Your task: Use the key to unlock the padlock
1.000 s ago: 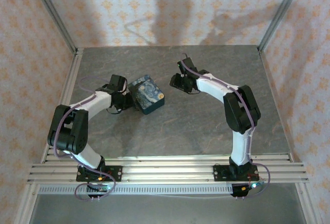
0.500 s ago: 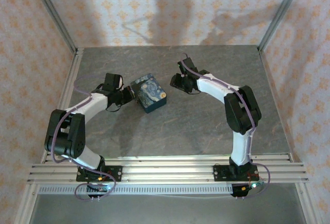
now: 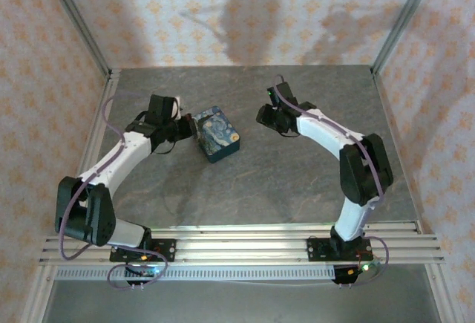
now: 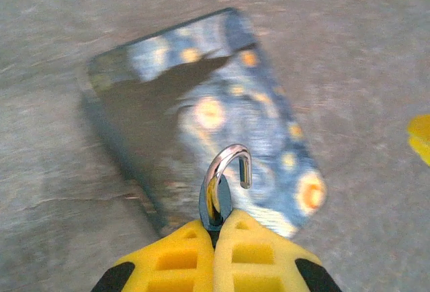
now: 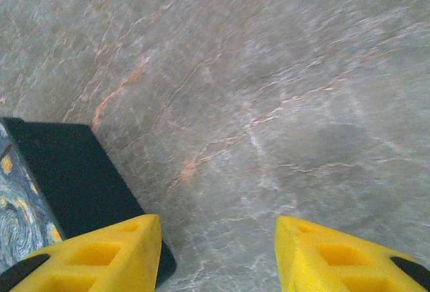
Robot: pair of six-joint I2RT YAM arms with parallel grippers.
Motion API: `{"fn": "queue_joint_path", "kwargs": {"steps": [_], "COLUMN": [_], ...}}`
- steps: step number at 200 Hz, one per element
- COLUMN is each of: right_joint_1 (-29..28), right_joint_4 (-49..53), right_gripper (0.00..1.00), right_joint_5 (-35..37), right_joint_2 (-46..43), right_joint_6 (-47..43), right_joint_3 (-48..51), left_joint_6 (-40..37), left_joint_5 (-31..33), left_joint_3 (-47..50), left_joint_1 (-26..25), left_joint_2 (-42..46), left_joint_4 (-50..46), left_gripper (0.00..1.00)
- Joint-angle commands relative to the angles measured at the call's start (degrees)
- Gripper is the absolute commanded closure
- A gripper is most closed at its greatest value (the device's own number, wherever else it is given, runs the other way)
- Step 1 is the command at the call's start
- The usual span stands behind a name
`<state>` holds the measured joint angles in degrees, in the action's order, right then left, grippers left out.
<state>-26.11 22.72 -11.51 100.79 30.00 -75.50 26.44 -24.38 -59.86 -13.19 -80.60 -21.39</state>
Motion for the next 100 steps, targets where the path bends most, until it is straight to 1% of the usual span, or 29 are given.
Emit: {"fn": "queue_joint_path", "kwargs": {"steps": [1, 30, 57, 78, 100], "right_joint_1": [0.7, 1.4, 1.9, 2.2, 2.4], "right_joint_4": [3.6, 4.8, 6.4, 7.6, 9.0], "right_gripper": [0.51, 0.50, 0.48, 0.46, 0.44], "right_joint_5": [5.2, 8.4, 11.8, 14.6, 17.8], "right_joint_2": [-6.0, -11.7, -16.6, -20.0, -23.5], "right_joint_6": [-1.9, -1.6, -0.9, -0.2, 0.4], "right_joint_3": [3.3, 8.8, 13.5, 16.7, 19.5], "left_joint_6": [-3.1, -1.6, 0.5, 2.1, 3.3], "left_joint_5": [1.7, 3.1, 3.4, 2.6, 2.6], "left_joint_3": [-4.3, -8.4, -13.4, -17.3, -20.6], "left_joint_1": [-5.2, -13.6, -21.4, -25.4, -27.9], "left_joint_2": [0.4, -2.5, -10.3, -17.6, -23.6], "left_joint_4": [-5.6, -3.9, -0.3, 2.3, 4.0], "left_gripper": [1.00, 1.00, 1.00, 1.00, 1.00]}}
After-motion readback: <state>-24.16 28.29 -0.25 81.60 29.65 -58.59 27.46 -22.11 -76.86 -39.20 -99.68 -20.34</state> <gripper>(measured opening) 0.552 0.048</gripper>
